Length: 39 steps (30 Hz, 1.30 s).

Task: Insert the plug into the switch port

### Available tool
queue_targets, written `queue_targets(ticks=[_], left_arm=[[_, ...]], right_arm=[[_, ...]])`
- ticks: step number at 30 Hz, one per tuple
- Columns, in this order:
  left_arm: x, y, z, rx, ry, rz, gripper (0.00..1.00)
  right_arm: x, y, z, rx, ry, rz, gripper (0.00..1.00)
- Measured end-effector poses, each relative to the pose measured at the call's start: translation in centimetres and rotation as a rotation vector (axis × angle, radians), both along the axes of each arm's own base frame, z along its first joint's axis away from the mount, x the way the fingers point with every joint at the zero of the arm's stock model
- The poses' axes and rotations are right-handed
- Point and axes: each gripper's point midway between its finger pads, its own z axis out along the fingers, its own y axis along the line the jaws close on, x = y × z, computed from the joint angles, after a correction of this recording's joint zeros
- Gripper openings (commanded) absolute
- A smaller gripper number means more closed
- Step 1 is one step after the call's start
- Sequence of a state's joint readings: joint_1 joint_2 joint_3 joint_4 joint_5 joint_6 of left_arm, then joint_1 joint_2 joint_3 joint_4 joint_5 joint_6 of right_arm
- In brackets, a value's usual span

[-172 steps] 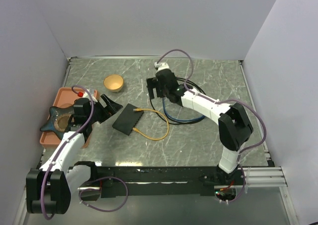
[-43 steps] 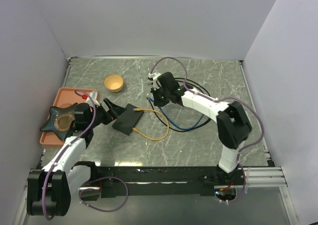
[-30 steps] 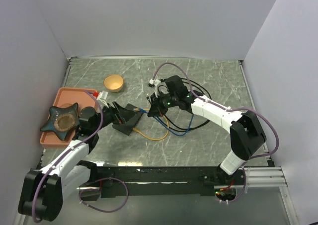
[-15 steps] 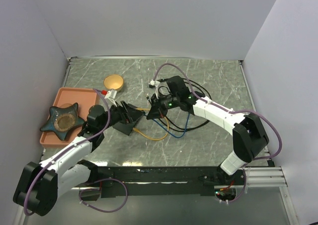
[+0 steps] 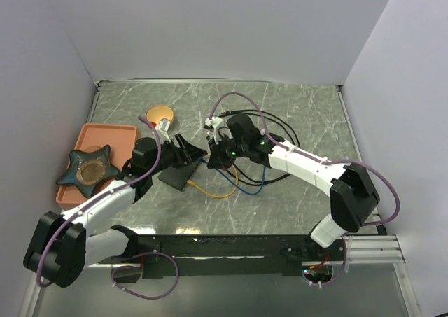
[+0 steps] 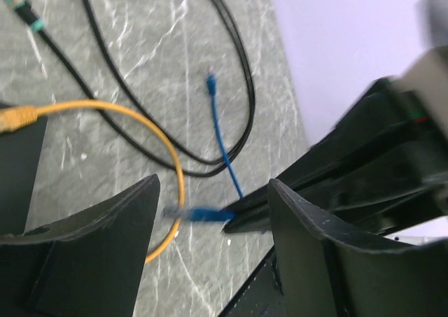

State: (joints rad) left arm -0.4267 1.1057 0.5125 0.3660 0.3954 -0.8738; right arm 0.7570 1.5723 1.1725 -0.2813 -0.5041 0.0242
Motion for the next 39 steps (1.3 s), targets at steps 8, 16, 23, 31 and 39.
queue_targets(ticks=[8, 16, 23, 31, 39], left_arm=[[-0.1, 0.0, -1.1, 0.021, 0.054, 0.005, 0.66], [0.1, -0.3, -0.2, -0.013, 0.033, 0.008, 0.59], [0.5, -0.5, 1.0, -0.058, 0.012, 0.019, 0.12], [0.5, -0.8, 1.9, -0.084, -0.010, 0.009, 0.01], [-0.1, -0.7, 1.6, -0.051, -0.064, -0.018, 0.01]], right_arm=[[1.4, -0.9, 2.0, 0.002, -0.091, -0.079, 0.00], [1.4, -0.9, 2.3, 0.007, -0.100, -0.083, 0.00], [1.3, -1.0, 1.9, 0.005, -0.092, -0.081, 0.00], [1.3, -1.0, 1.9, 0.010, -0.089, -0.090, 0.58], [1.4, -2.1, 4.0, 0.103, -0.109, -0.115, 0.82]])
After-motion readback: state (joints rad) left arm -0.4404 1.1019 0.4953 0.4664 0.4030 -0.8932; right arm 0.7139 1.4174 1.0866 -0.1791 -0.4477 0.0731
